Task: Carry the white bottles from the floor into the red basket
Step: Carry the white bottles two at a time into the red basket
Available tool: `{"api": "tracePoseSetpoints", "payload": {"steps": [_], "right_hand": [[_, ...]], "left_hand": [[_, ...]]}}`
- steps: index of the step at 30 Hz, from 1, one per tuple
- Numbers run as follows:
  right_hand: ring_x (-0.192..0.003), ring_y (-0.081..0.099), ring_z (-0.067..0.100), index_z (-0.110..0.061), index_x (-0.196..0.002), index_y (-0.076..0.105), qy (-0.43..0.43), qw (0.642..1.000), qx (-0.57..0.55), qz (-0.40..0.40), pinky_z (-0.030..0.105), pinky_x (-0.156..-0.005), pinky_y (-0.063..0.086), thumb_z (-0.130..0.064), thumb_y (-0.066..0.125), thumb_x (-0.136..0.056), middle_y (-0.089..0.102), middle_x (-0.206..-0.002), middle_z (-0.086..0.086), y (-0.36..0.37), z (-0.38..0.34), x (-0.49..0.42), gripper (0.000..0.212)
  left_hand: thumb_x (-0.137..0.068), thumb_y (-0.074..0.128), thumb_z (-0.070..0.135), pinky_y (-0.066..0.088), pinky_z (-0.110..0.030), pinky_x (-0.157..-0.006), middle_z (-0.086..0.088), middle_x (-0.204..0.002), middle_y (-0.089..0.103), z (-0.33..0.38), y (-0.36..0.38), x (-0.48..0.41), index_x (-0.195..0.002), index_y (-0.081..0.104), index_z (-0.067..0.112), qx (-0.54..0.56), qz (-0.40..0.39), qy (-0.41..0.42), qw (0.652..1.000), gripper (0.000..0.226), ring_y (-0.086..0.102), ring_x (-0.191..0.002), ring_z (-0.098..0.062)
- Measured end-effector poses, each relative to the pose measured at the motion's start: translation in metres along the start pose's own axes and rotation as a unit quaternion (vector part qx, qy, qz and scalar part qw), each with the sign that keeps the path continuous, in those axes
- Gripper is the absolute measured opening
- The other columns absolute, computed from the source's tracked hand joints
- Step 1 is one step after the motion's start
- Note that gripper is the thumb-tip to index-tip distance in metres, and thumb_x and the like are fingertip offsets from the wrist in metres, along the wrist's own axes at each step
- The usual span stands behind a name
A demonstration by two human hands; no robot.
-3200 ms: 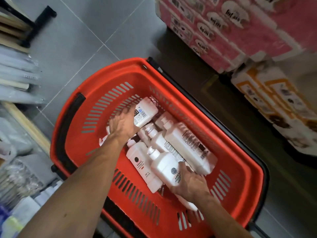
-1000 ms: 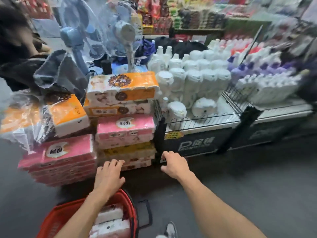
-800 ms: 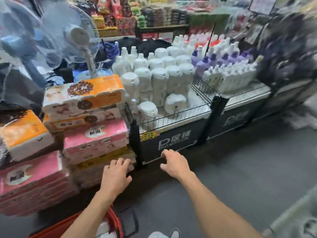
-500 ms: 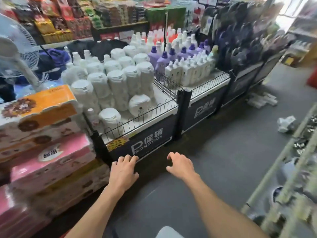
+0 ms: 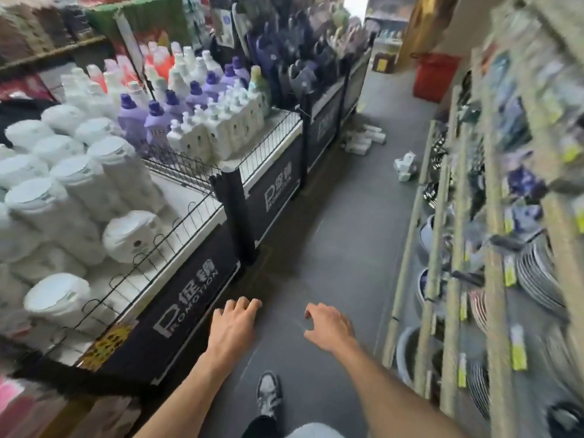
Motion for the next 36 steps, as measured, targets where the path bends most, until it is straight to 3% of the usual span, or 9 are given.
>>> {"api": "tracePoseSetpoints", "payload": {"steps": [5,13,18,26,36], "right_hand": [[-0.123,0.056,0.027,-0.026,-0.123,0.055,0.068,0.996,-0.045,0.03,0.037,-0.096,0.045,-0.037,0.064,-0.089,0.06,-0.131,0.001,-0.026,0.035,-0.025,0.036],[-0.124,0.055,0.027,-0.026,-0.128,0.054,0.148,0.981,-0.078,0.099,0.034,-0.098,0.042,-0.036,0.063,-0.09,0.06,-0.133,-0.001,-0.1,0.067,-0.09,0.04],[-0.12,0.058,0.026,-0.027,-0.126,0.055,0.163,0.969,-0.107,0.15,0.035,-0.094,0.044,-0.035,0.064,-0.088,0.062,-0.13,-0.003,-0.138,0.066,-0.132,0.04],[-0.115,0.059,0.025,-0.027,-0.124,0.057,0.171,0.958,-0.116,0.199,0.034,-0.094,0.044,-0.032,0.065,-0.087,0.063,-0.125,-0.003,-0.194,0.097,-0.173,0.038],[-0.115,0.058,0.025,-0.026,-0.127,0.056,0.155,0.952,-0.142,0.225,0.035,-0.092,0.044,-0.034,0.067,-0.089,0.063,-0.123,-0.001,-0.238,0.152,-0.241,0.04]], "left_hand": [[-0.079,0.062,0.043,0.043,-0.037,-0.092,0.008,-0.132,0.051,0.024,-0.007,-0.071,-0.141,0.042,0.035,-0.02,-0.01,0.067,0.997,0.065,0.048,-0.124,-0.023],[-0.064,0.074,0.039,0.047,-0.039,-0.076,0.007,-0.111,0.059,0.041,-0.049,-0.197,-0.124,0.051,0.036,-0.017,0.021,0.17,0.985,0.064,0.061,-0.104,-0.026],[-0.077,0.068,0.045,0.045,-0.039,-0.09,0.008,-0.129,0.052,0.058,-0.072,-0.254,-0.135,0.047,0.033,-0.027,0.035,0.221,0.974,0.063,0.051,-0.12,-0.023],[-0.075,0.072,0.044,0.045,-0.04,-0.087,0.005,-0.128,0.054,0.082,-0.115,-0.328,-0.134,0.049,0.032,-0.013,0.065,0.242,0.968,0.064,0.052,-0.117,-0.025],[-0.082,0.065,0.044,0.041,-0.038,-0.095,0.008,-0.135,0.05,0.116,-0.147,-0.404,-0.141,0.042,0.037,-0.035,0.066,0.209,0.975,0.063,0.047,-0.123,-0.021]]}}
Point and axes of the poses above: each hand's wrist, its own x-axis away from the middle knuckle, its own y-axis out of the palm, z = x × y, the point moved 3 cm from there along -x, towards the middle knuckle
